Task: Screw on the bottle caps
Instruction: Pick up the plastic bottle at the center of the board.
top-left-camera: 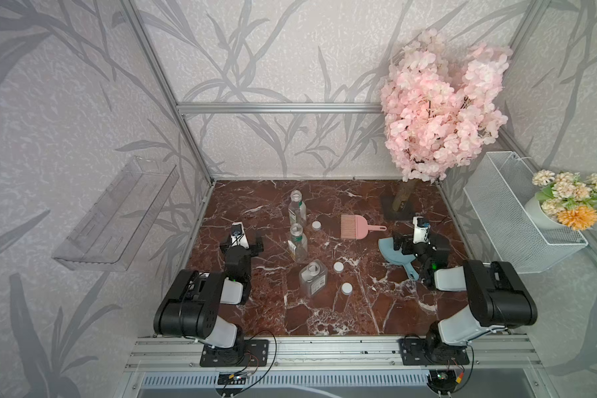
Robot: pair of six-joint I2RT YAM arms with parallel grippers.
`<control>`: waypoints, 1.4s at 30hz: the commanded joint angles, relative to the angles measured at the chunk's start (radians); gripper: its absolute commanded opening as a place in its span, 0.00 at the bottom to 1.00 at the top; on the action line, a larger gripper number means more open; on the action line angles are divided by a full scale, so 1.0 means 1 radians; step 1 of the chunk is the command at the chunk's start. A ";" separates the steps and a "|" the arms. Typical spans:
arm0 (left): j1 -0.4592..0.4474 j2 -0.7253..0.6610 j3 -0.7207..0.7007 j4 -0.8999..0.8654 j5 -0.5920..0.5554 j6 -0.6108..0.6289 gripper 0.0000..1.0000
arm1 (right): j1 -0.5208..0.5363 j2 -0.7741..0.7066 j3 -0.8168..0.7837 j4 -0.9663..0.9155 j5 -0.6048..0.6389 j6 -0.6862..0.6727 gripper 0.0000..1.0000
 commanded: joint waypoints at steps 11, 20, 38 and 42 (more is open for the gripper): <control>0.006 0.010 0.025 0.023 0.000 0.001 1.00 | -0.002 0.005 0.018 0.000 0.003 0.004 0.99; 0.005 0.009 0.025 0.025 0.002 -0.001 1.00 | -0.002 0.004 0.015 0.007 0.004 0.004 0.99; 0.010 -0.520 0.181 -0.654 0.037 -0.418 1.00 | -0.004 -0.487 0.014 -0.306 -0.182 0.092 0.99; 0.010 -0.589 0.188 -0.725 0.210 -0.488 1.00 | 0.060 -0.578 0.114 -0.436 -0.334 0.088 0.99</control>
